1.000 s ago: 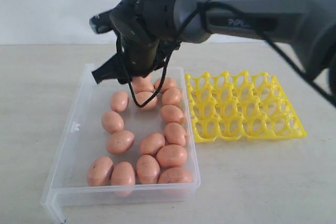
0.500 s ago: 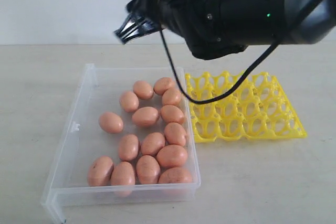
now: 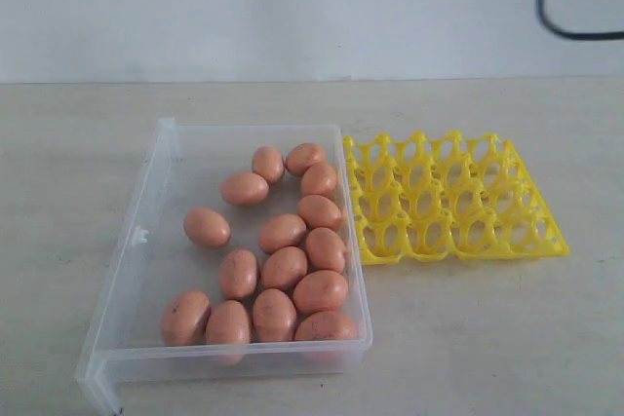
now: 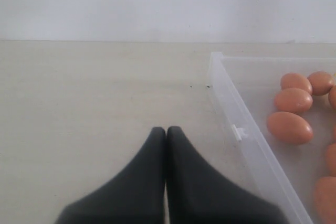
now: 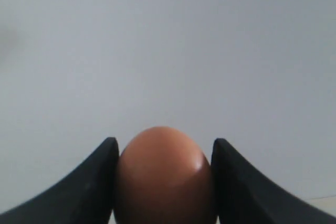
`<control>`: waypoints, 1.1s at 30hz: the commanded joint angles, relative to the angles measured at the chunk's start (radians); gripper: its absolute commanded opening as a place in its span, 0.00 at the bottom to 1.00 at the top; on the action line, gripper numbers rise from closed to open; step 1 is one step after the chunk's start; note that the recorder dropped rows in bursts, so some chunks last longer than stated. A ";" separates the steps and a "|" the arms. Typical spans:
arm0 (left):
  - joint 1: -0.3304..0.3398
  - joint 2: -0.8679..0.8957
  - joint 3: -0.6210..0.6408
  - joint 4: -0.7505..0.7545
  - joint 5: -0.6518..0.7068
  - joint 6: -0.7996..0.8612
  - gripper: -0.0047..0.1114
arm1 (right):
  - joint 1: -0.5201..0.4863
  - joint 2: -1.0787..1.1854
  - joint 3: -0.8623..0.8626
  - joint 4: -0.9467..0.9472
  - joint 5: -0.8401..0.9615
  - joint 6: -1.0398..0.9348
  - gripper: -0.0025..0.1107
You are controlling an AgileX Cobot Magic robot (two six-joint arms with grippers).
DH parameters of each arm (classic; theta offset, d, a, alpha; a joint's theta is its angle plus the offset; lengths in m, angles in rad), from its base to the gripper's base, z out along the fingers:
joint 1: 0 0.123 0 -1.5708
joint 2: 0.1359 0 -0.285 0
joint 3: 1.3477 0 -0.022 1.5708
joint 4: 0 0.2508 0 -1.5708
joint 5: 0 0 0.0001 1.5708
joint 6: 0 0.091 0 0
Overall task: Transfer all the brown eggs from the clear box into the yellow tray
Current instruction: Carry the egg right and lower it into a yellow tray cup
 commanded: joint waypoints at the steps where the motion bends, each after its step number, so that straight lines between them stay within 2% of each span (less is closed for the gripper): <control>1: -0.006 -0.001 0.003 -0.003 -0.003 -0.001 0.00 | -0.349 -0.089 0.038 -0.007 -0.533 -0.086 0.02; 2: -0.006 -0.001 0.003 -0.003 -0.003 -0.001 0.00 | -0.476 -0.091 0.038 -0.007 -0.798 -0.106 0.02; 4: -0.006 -0.001 0.003 -0.003 -0.003 -0.001 0.00 | -0.630 -0.082 0.036 -0.007 -1.136 -0.085 0.02; 5: -0.006 -0.001 0.003 -0.003 -0.003 -0.001 0.00 | -0.724 -0.065 0.036 0.013 -1.361 -0.057 0.02; 8: -0.006 -0.001 0.003 -0.003 -0.003 -0.001 0.00 | -0.847 0.018 0.038 0.074 -1.788 -0.054 0.02; 9: -0.006 -0.001 0.003 -0.003 -0.003 -0.001 0.00 | -0.848 0.053 0.038 0.095 -1.860 -0.085 0.02; 11: -0.006 -0.001 0.003 -0.003 -0.003 -0.001 0.00 | -0.835 0.137 0.038 0.160 -1.901 -0.115 0.02; 16: -0.006 -0.001 0.003 -0.003 -0.003 -0.001 0.00 | -0.696 0.351 0.038 0.272 -1.992 -0.273 0.02; 21: -0.006 -0.001 0.003 -0.003 -0.003 -0.001 0.00 | -0.552 0.511 0.038 0.311 -1.979 -0.546 0.02; 28: -0.006 -0.001 0.003 -0.003 -0.003 -0.001 0.00 | -0.395 0.576 0.038 0.330 -1.688 -0.785 0.02; 33: -0.006 -0.001 0.003 -0.003 -0.003 -0.001 0.00 | -0.310 0.576 0.038 0.508 -1.520 -0.982 0.02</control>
